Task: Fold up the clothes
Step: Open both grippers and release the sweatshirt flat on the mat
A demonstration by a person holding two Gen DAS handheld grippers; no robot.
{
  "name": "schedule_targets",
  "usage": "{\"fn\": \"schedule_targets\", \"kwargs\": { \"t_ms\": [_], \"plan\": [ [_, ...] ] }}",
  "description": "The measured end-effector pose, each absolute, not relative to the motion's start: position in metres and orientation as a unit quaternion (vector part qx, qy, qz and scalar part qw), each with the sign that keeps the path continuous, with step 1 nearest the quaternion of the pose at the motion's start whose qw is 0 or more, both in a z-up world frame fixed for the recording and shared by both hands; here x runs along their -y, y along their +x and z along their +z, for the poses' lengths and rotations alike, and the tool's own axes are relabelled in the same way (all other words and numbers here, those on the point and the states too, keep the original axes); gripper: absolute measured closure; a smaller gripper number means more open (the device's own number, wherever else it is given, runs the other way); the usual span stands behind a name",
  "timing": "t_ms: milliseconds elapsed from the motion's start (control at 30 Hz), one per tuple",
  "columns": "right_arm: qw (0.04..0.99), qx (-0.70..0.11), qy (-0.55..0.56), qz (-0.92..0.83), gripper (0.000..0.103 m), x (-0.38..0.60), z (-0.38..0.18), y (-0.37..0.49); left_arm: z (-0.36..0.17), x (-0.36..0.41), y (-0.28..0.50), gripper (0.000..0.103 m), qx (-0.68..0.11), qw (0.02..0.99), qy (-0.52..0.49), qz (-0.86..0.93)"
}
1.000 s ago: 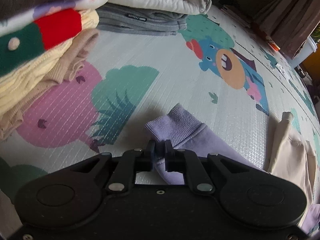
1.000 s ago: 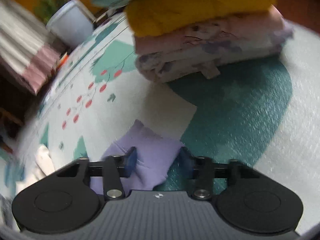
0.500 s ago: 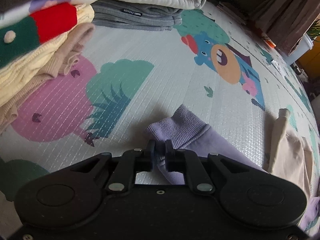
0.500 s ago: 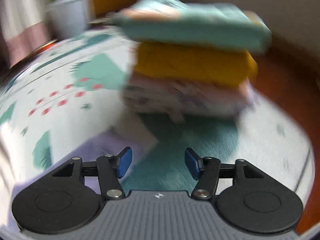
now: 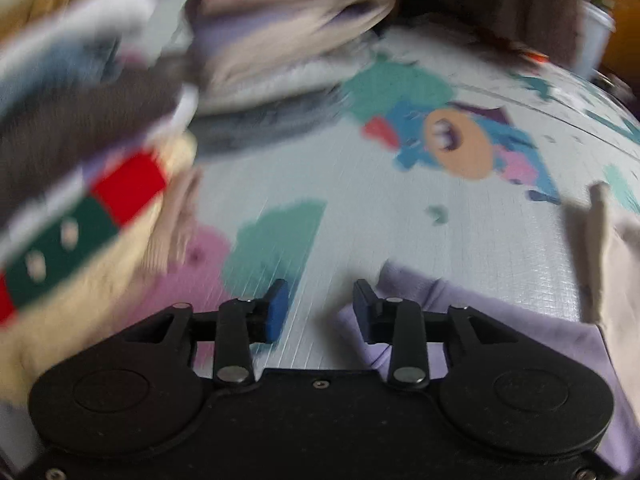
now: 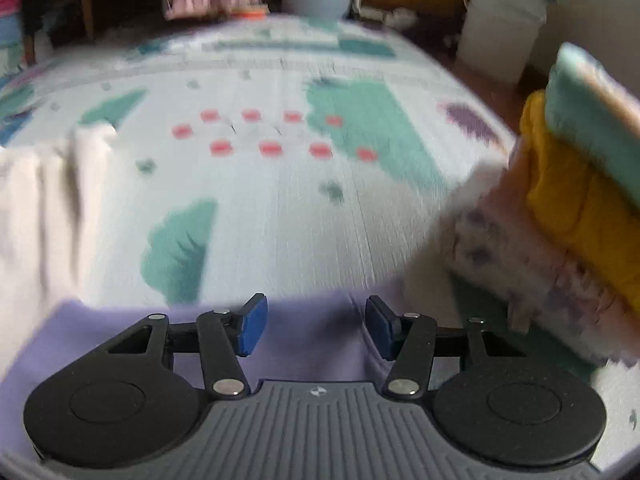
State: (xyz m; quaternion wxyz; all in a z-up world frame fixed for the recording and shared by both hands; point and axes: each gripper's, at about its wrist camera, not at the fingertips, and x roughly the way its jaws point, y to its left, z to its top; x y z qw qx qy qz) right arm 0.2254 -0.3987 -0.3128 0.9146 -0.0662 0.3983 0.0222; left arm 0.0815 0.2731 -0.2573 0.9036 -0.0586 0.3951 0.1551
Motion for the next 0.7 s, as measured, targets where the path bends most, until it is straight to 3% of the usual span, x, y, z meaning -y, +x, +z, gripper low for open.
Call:
{"fn": "schedule_targets", "kwargs": {
  "t_ms": [233, 300, 367, 567, 700],
  "plan": [
    [0.899, -0.373, -0.111, 0.200, 0.048, 0.318, -0.303, 0.178, -0.272, -0.216, 0.086, 0.059, -0.408, 0.912, -0.038, 0.014],
    [0.879, -0.388, -0.127, 0.246, 0.044, 0.297, -0.309, 0.161, -0.284, -0.205, 0.087, 0.052, -0.431, 0.902, -0.018, 0.007],
    [0.864, -0.423, -0.143, 0.232, 0.045, 0.293, -0.325, 0.154, -0.301, -0.198, 0.092, 0.059, -0.476, 0.878, 0.021, 0.055],
    [0.855, -0.367, -0.178, 0.319, 0.045, 0.258, -0.300, 0.116, -0.279, -0.115, 0.066, 0.059, -0.423, 0.898, 0.067, -0.100],
    [0.814, -0.364, -0.164, 0.422, 0.064, 0.208, -0.291, 0.095, -0.277, -0.050, 0.053, 0.059, -0.424, 0.881, 0.023, -0.207]
  ]
}}
